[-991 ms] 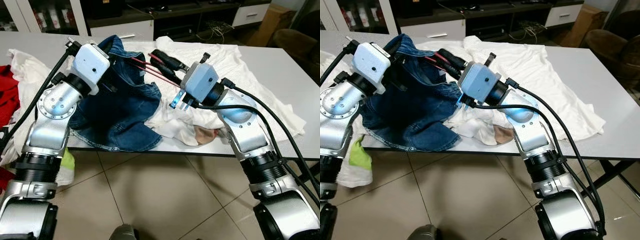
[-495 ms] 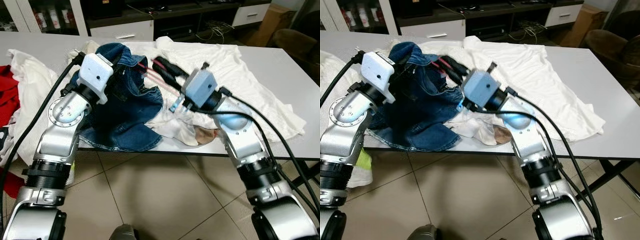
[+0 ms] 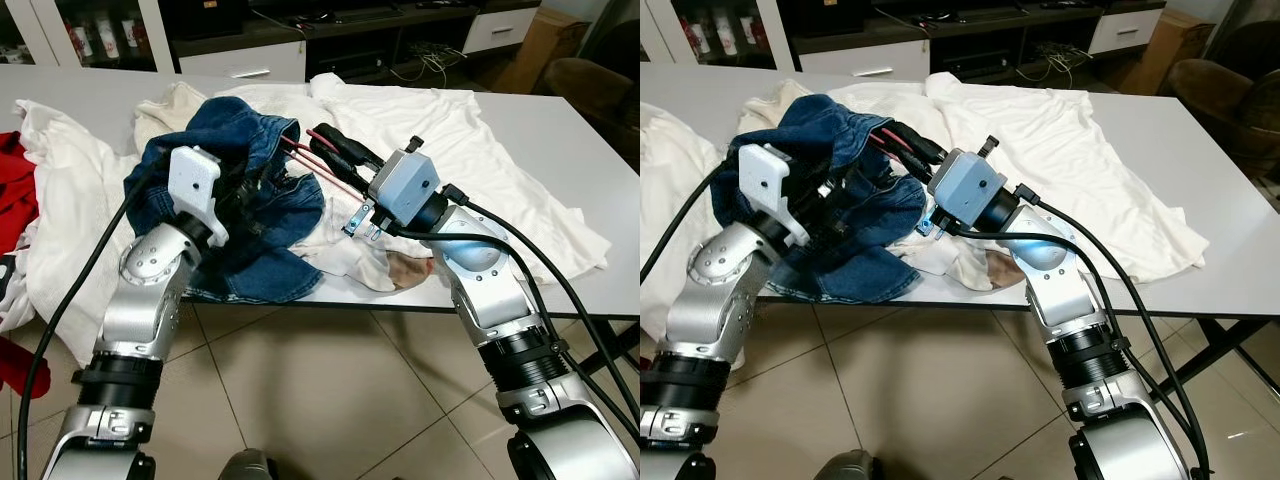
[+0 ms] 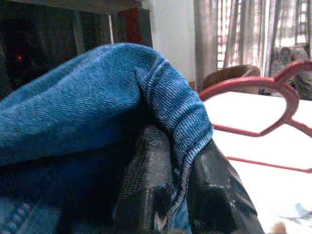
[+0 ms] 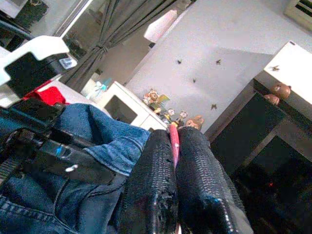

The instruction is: Hang hanger

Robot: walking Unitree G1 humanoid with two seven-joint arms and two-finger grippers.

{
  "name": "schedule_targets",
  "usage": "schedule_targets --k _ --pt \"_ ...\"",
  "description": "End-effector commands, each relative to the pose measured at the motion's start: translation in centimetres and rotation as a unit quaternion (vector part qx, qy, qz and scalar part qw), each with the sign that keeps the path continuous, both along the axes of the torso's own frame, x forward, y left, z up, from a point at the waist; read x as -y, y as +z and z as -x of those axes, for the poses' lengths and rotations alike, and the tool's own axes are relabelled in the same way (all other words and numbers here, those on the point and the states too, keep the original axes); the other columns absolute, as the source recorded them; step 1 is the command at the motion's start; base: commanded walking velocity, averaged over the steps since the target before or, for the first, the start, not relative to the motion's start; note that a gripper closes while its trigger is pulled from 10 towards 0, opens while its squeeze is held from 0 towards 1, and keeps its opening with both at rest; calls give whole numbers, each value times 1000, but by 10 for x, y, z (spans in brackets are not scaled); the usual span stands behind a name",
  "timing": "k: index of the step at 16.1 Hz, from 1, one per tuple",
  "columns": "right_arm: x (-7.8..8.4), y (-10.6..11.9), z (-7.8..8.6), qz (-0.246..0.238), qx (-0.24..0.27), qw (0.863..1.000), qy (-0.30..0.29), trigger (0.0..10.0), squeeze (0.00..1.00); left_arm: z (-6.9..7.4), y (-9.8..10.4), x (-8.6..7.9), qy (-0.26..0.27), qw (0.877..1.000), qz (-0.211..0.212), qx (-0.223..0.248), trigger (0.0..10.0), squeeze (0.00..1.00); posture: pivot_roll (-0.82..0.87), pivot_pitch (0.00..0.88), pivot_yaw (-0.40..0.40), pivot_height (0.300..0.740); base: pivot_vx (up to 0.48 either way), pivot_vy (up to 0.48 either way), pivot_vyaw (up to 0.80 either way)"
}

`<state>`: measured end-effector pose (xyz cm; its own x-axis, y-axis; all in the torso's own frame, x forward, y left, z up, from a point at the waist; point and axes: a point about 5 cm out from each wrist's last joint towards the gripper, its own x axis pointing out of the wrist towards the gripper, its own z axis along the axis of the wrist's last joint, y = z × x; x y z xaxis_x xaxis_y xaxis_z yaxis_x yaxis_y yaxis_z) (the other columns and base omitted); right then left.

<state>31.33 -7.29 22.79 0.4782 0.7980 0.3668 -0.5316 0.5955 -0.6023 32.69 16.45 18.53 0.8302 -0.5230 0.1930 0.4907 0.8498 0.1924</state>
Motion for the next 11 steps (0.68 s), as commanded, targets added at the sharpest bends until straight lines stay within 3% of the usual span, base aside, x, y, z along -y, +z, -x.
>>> schedule_targets --k 1,2,4,8,9,11 --pt "1 3 2 -2 9 1000 1 10000 0 1 3 3 -7 1000 -13 4 10000 1000 182 0 -20 740 0 0 0" --pt "2 1 2 1 8 1000 -1 10000 0 3 7 2 -11 998 -66 18 10000 0 185 0 -21 740 0 0 0" --pt "3 -1 0 3 6 1000 -13 10000 0 11 15 -1 -33 993 -114 30 10000 0 188 0 -19 740 0 0 0" --pt "5 -6 -4 5 0 999 -33 10000 0 19 35 -26 -23 986 -151 61 10000 0 195 0 -18 740 0 0 0" --pt "5 -7 -4 6 -2 999 -33 10000 0 19 37 -30 -19 987 -151 59 10000 1000 195 0 -18 740 0 0 0" --pt "4 -10 -3 13 -5 999 -31 10000 0 25 41 -37 -39 983 -173 45 10000 1000 196 0 -21 740 0 0 0"
